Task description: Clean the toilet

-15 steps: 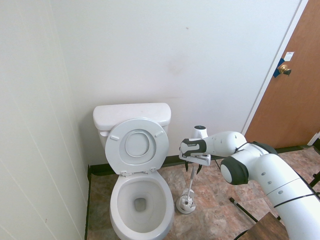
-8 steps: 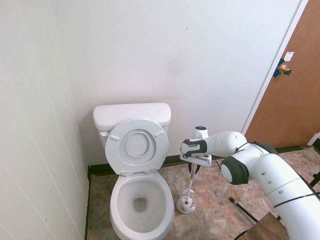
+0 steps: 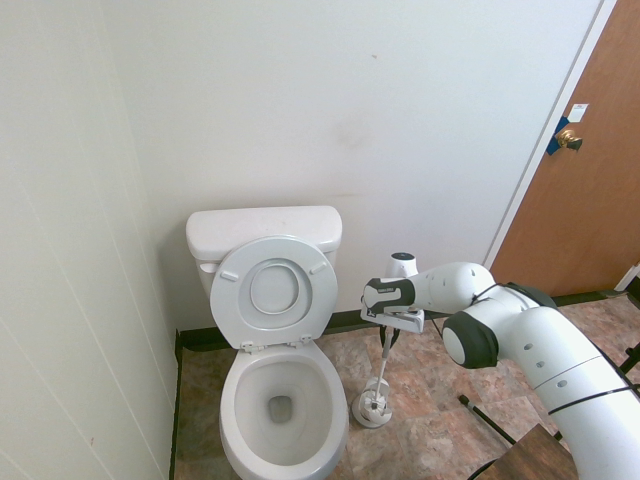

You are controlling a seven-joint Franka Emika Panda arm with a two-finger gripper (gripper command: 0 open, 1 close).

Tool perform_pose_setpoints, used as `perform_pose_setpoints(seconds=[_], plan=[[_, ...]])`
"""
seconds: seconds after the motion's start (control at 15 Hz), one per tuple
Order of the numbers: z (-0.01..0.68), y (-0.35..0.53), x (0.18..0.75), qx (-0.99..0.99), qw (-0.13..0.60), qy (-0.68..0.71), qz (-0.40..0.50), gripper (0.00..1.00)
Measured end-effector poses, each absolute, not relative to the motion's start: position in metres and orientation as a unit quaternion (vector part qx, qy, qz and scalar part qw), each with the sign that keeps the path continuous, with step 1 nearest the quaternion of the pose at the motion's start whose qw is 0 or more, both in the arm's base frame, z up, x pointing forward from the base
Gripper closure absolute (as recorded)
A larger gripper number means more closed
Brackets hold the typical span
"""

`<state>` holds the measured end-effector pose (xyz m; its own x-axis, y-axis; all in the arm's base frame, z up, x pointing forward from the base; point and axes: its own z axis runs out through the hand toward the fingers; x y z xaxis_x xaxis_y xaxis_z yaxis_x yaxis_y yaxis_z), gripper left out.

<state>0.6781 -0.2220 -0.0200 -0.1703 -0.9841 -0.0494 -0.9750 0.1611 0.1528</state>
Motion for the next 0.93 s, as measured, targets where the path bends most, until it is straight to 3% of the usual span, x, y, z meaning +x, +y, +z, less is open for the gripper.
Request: perform_pose_setpoints(seconds=[0.93], plan=[[-0.014,-0.194,0.589,0.673,-0.01,-0.74,0.003,1.0]])
